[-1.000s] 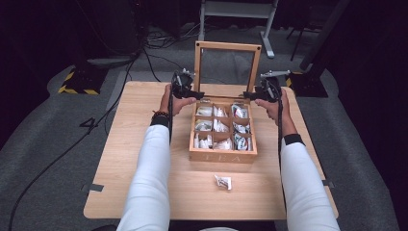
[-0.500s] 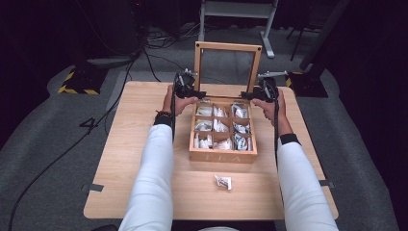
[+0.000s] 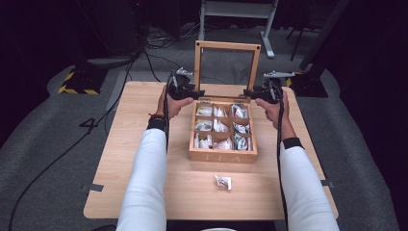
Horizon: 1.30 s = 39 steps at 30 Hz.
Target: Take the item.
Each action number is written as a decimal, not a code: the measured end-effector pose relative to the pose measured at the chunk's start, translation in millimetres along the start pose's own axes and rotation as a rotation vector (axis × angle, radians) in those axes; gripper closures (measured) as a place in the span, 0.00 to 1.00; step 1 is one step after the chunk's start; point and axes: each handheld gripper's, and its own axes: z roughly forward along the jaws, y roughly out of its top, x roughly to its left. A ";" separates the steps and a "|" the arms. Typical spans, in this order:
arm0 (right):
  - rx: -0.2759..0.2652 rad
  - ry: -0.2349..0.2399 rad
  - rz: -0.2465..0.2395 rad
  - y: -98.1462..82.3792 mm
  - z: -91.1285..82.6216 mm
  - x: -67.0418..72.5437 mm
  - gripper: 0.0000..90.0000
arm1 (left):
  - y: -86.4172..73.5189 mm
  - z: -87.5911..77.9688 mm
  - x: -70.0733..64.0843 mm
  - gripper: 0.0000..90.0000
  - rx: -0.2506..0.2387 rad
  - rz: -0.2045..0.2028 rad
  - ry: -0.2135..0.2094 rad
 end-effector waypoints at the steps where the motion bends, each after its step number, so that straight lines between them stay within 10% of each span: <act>1: -0.001 0.006 -0.011 0.6 -1.4 2.0 0.46 | 1.1 -1.6 -1.0 0.47 -0.011 0.003 0.023; 9: 0.064 -0.113 -0.019 0.6 4.5 -5.3 0.45 | -0.9 9.2 17.6 0.34 0.022 -0.080 0.176; 26: 0.100 -0.018 -0.003 5.3 47.5 -16.4 0.43 | 17.8 47.6 19.6 0.41 0.068 -0.048 0.078; 39: 0.093 0.013 -0.039 4.5 26.7 -13.1 0.53 | 21.2 16.4 9.7 0.58 0.000 0.017 0.063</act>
